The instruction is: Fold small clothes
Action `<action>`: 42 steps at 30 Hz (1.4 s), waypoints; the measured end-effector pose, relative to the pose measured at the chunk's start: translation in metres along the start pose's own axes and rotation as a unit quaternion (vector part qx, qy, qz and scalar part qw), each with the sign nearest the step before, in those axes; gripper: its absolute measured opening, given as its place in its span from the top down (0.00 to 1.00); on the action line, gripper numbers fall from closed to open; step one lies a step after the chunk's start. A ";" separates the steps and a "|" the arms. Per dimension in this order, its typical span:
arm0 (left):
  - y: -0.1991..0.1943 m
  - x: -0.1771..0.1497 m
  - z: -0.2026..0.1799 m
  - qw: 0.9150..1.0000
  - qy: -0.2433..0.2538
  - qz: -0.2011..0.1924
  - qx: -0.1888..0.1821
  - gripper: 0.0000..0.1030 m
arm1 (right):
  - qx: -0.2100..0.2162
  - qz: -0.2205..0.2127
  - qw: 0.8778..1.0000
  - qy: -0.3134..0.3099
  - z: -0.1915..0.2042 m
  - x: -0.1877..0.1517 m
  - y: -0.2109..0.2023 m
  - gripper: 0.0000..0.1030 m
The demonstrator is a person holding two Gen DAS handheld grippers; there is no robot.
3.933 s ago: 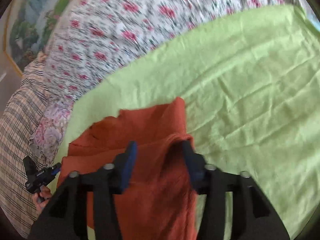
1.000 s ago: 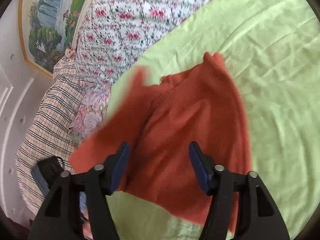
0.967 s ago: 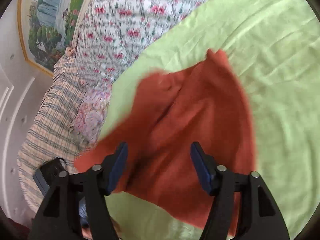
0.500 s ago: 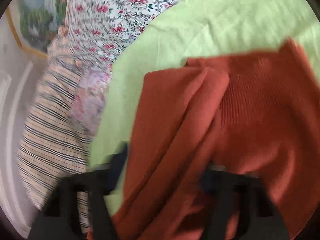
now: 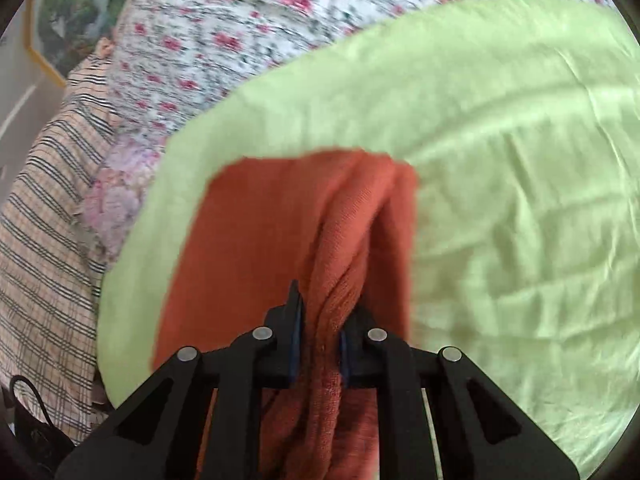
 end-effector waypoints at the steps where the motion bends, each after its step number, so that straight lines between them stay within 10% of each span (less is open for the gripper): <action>1: 0.001 -0.002 0.002 1.000 -0.004 0.005 -0.003 0.80 | 0.000 -0.004 1.000 -0.001 -0.001 0.000 0.000 0.85; 9: -0.044 -0.021 0.031 0.998 -0.051 0.013 -0.032 0.53 | -0.031 -0.033 0.999 0.018 -0.002 -0.009 -0.018 0.68; 14: -0.090 -0.033 0.076 0.994 -0.100 -0.016 -0.028 0.34 | -0.069 -0.069 0.995 0.024 -0.003 -0.024 -0.054 0.28; 25: -0.073 -0.047 0.181 0.967 -0.251 0.015 -0.039 0.18 | -0.022 -0.051 0.995 0.078 -0.005 -0.043 -0.057 0.24; 32: -0.006 -0.043 0.198 0.950 -0.298 0.061 -0.075 0.20 | -0.006 -0.008 0.997 0.072 -0.006 -0.039 -0.017 0.24; 34: 0.006 -0.032 0.196 0.958 -0.273 0.048 -0.079 0.47 | -0.001 -0.001 0.998 0.063 -0.003 -0.039 -0.008 0.25; 37: 0.008 -0.030 0.195 0.960 -0.268 0.046 -0.068 0.68 | 0.005 0.010 0.998 0.060 0.004 -0.041 0.001 0.68; 42: -0.055 -0.024 0.194 0.963 -0.261 0.000 -0.069 0.73 | 0.029 -0.010 0.998 0.056 0.029 -0.044 -0.010 0.76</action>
Point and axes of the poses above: each gripper's, at about its wrist camera, not at the fingertips, and y roughly the way its jaws point, z to its left, x to its top, the point moved 9 cm from there along y, roughly the way its jaws point, and after that the axes turned 4 degrees about -z, right-handed, at the moved point
